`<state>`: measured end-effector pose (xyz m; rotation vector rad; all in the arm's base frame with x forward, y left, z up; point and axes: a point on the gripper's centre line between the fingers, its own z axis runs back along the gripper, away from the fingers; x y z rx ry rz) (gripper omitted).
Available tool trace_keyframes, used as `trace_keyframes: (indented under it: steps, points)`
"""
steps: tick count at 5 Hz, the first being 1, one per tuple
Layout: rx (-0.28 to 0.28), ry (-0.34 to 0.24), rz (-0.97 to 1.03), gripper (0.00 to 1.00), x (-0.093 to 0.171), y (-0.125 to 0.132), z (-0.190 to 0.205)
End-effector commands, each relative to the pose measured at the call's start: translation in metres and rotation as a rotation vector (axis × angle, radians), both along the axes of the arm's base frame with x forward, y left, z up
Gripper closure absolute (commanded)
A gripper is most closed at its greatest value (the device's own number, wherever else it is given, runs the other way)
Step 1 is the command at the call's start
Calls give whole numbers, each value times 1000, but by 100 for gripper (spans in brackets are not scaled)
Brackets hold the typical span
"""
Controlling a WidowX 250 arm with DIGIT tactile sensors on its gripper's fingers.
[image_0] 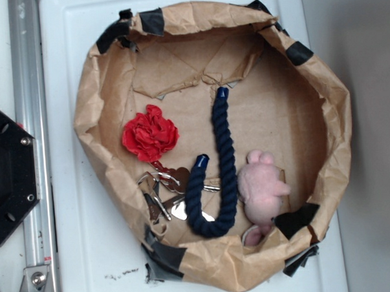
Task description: Grab the blue rope.
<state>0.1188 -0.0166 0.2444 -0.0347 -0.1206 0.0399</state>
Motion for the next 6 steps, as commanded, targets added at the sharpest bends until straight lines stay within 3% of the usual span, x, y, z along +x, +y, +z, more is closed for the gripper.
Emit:
trace_keyframes:
  steps: [1,2,3,4,5,6]
  points:
    - [0,0,0,0,0,0,0]
    - [-26,-22,-67,0,50,14,-17]
    - [-68,24,-290,0,101,19,-42]
    - [-87,124,-417,0,130,23,-78]
    - [-36,208,-574,0,148,29,-114]
    - [-36,208,-574,0,148,29,-114]
